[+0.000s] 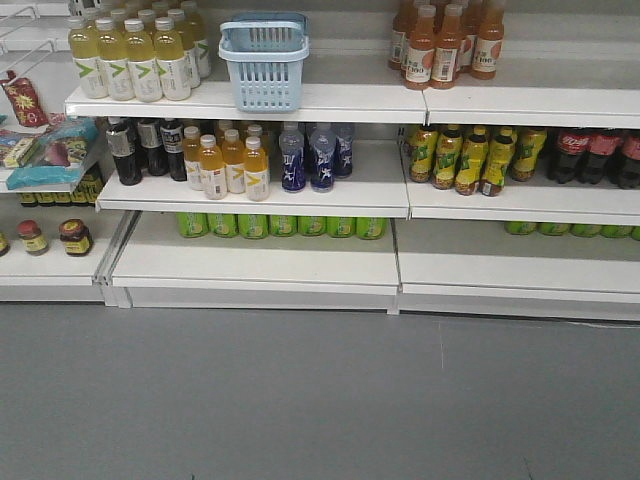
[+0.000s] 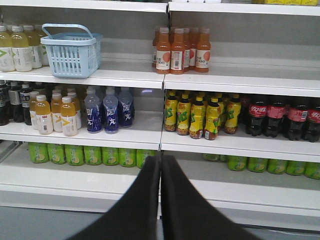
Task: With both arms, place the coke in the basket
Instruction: 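Drive the base toward the shelf holding the light-blue basket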
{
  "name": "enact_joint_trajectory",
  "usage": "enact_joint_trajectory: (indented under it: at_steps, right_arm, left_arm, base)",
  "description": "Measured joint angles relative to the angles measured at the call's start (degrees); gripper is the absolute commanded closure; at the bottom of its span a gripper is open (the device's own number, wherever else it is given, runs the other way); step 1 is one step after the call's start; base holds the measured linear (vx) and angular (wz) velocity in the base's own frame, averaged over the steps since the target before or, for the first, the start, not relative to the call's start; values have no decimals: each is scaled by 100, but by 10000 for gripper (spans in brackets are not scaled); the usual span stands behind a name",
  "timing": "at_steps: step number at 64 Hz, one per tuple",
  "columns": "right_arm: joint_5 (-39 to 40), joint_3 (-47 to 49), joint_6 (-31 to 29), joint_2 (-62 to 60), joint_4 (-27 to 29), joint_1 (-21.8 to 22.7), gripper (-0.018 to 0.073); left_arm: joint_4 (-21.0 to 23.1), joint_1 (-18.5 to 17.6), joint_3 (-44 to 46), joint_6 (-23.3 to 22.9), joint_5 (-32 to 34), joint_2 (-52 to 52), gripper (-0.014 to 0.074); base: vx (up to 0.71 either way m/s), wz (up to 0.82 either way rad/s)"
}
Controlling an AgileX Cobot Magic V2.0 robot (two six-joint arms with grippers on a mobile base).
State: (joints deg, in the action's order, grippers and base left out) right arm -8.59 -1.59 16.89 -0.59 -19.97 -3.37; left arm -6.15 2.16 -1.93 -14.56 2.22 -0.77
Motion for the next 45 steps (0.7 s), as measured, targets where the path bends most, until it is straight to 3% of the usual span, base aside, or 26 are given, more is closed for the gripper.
enact_joint_trajectory:
  at_steps: [45]
  right_arm:
    - [-6,0,0,0,0,0,564]
  left_arm:
    - [0,0,0,0,0,0,603]
  base:
    - [19,5]
